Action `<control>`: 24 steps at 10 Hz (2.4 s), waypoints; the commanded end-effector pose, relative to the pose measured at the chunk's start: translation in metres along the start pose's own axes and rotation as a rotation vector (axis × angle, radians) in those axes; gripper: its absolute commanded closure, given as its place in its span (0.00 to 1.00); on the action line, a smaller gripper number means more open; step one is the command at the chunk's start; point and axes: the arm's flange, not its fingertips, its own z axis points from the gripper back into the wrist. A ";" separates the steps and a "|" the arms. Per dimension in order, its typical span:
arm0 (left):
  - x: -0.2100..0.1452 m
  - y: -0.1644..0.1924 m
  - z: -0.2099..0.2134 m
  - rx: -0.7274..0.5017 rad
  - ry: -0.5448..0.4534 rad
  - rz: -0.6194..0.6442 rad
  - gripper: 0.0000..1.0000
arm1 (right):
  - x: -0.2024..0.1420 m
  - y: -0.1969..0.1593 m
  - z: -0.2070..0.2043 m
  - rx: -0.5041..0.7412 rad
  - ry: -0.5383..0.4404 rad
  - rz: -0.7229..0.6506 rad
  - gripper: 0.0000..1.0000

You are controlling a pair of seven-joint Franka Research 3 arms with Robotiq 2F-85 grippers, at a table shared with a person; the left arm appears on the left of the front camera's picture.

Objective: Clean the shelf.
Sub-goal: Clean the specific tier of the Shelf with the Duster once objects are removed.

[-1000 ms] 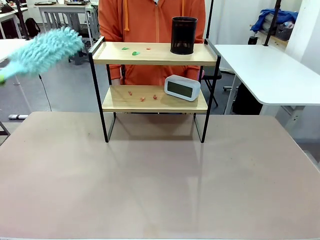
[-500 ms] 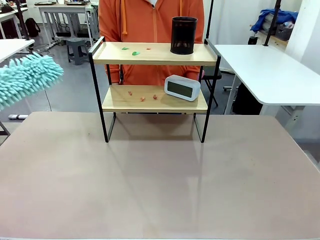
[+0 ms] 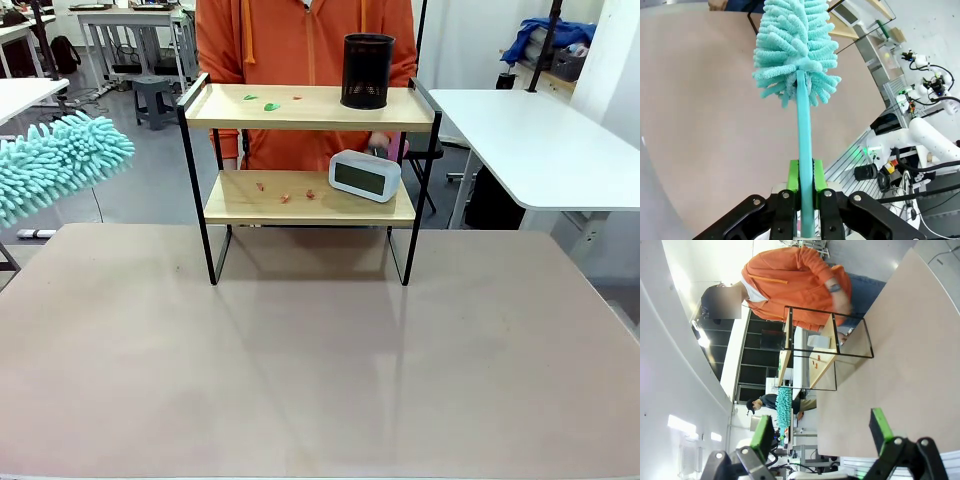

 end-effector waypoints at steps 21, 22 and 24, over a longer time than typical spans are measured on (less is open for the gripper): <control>-0.018 -0.147 -0.122 -0.058 0.442 -0.526 0.87 | 0.001 0.002 0.002 0.018 -0.016 0.026 0.00; -0.014 -0.149 -0.144 0.039 0.425 -0.469 0.87 | 0.001 0.002 0.002 0.018 -0.016 0.026 0.00; 0.001 -0.148 -0.150 0.001 0.352 -0.334 0.87 | 0.001 0.002 0.002 0.018 -0.016 0.026 0.00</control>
